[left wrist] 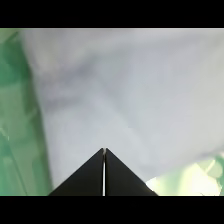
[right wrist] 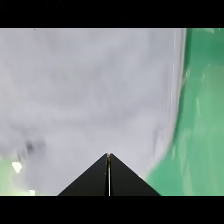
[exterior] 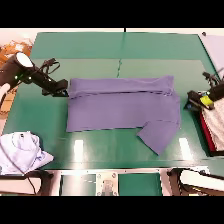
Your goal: Fold the shirts.
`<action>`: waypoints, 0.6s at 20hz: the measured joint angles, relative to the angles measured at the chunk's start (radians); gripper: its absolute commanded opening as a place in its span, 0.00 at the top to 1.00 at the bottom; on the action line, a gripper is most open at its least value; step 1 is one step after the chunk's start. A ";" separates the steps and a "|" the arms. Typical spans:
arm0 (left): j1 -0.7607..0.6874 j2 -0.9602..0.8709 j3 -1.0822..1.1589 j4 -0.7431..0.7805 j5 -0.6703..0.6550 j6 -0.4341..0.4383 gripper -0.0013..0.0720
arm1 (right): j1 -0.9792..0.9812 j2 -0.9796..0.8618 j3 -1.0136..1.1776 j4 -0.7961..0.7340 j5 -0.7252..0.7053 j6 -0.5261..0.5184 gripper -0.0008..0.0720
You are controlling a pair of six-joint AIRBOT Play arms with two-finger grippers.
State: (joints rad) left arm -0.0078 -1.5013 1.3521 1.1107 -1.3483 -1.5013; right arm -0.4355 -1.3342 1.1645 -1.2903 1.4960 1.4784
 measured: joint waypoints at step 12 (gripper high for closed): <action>-0.100 0.671 -0.782 -0.002 0.288 -0.190 0.03 | -0.082 0.344 -0.717 0.140 -0.365 0.086 0.53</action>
State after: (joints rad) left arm -0.1074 -0.8299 0.5697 1.1091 -1.0603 -1.6913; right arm -0.5175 -0.9901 0.4473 -1.1507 1.1309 1.5642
